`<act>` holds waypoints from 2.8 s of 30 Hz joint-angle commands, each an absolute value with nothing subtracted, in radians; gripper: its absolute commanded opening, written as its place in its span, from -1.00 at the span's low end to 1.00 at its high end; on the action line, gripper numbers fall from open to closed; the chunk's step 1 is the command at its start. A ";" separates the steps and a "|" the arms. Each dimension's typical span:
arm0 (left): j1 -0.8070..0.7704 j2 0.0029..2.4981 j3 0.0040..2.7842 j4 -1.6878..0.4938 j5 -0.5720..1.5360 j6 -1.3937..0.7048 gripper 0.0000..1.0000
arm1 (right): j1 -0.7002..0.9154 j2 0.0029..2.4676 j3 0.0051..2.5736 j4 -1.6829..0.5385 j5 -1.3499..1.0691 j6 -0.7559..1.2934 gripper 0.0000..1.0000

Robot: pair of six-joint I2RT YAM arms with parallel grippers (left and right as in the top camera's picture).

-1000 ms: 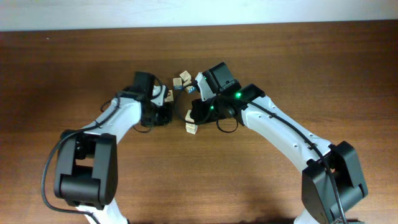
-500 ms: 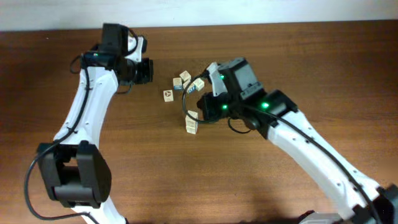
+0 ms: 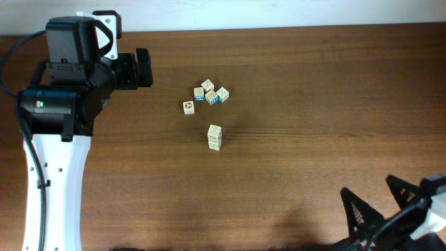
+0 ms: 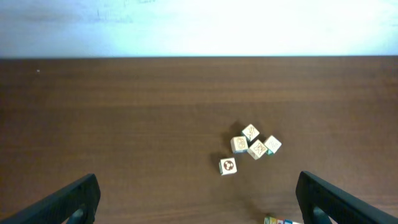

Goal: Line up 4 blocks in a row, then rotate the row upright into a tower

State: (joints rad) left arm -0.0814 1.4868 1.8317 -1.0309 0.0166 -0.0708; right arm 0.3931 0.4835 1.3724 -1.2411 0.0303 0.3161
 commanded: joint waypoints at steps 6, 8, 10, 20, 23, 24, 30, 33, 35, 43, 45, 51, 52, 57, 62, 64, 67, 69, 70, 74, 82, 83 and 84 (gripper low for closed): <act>-0.076 1.486 1.835 -1.032 0.003 -0.062 0.98 | 0.391 0.463 1.239 -1.240 0.455 0.288 0.97; -0.076 1.486 1.835 -1.032 0.003 -0.062 0.98 | 0.352 0.453 1.110 -1.054 0.453 0.220 0.97; -0.075 1.486 1.835 -1.032 0.003 -0.062 0.98 | 0.260 0.419 0.921 -0.820 0.278 0.028 0.97; -0.076 1.486 1.835 -1.032 0.003 -0.062 0.98 | 0.070 0.081 0.156 -0.175 0.038 0.000 0.97; -0.076 1.486 1.835 -1.032 0.003 -0.062 0.98 | 0.070 0.003 0.025 -0.106 0.057 0.000 0.97; -0.076 1.486 1.835 -1.032 0.003 -0.062 0.98 | 0.071 0.003 0.006 -0.076 0.057 -0.001 0.97; -0.076 1.486 1.835 -1.032 0.003 -0.062 0.98 | 0.072 0.003 0.006 -0.006 0.044 0.000 0.97; -0.076 1.486 1.835 -1.032 0.003 -0.062 0.98 | 0.072 0.003 0.006 -0.012 0.045 0.000 0.97; -0.076 1.486 1.835 -1.032 0.003 -0.062 0.98 | 0.072 0.003 0.006 -0.081 0.031 0.000 0.97; -0.076 1.486 1.835 -1.032 0.003 -0.062 0.98 | 0.072 0.004 0.006 -0.079 0.030 0.000 0.96; -0.076 1.486 1.835 -1.032 0.003 -0.062 0.98 | 0.072 0.004 0.006 -0.079 0.030 0.000 0.97; -0.076 1.486 1.835 -1.032 0.003 -0.062 0.98 | 0.072 0.004 0.006 -0.079 0.030 0.000 0.97; -0.075 1.486 1.835 -1.040 0.003 -0.062 0.98 | 0.072 0.004 0.006 -0.079 0.030 0.000 0.97; -0.076 1.446 1.758 -1.062 -0.014 0.065 0.98 | 0.072 0.004 0.006 -0.079 0.030 0.000 0.97; -0.062 1.158 1.246 -0.633 0.061 0.146 0.98 | 0.072 0.004 0.006 -0.079 0.030 0.000 0.97; -0.061 1.030 1.065 -0.507 0.072 0.214 0.98 | 0.072 0.004 0.006 -0.079 0.030 0.000 0.97; -0.053 0.743 0.729 -0.290 0.086 0.287 0.99 | 0.072 0.004 0.006 -0.079 0.030 0.000 0.97; -0.053 0.585 0.551 -0.181 0.086 0.310 0.98 | 0.072 0.004 0.006 -0.079 0.030 0.000 0.97; -0.053 0.533 0.498 -0.149 0.086 0.313 0.98 | 0.072 0.004 0.006 -0.079 0.030 0.000 0.97; -0.053 0.264 0.253 -0.060 0.086 0.343 0.98 | 0.072 0.004 0.006 -0.079 0.030 0.000 0.97; -0.062 0.005 0.023 -0.053 0.085 0.427 0.98 | 0.072 0.004 0.006 -0.079 0.030 0.000 0.97; -0.069 0.005 0.008 -0.055 0.086 0.452 0.98 | 0.072 0.004 0.006 -0.079 0.030 0.000 0.97; -0.074 0.005 0.008 -0.073 0.081 0.467 0.98 | 0.072 0.004 0.006 -0.079 0.030 0.000 0.97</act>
State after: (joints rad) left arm -0.0616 0.0158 0.0326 -0.0593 0.0784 0.4133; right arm 0.0780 0.0101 0.0120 -0.0738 0.0315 -0.0006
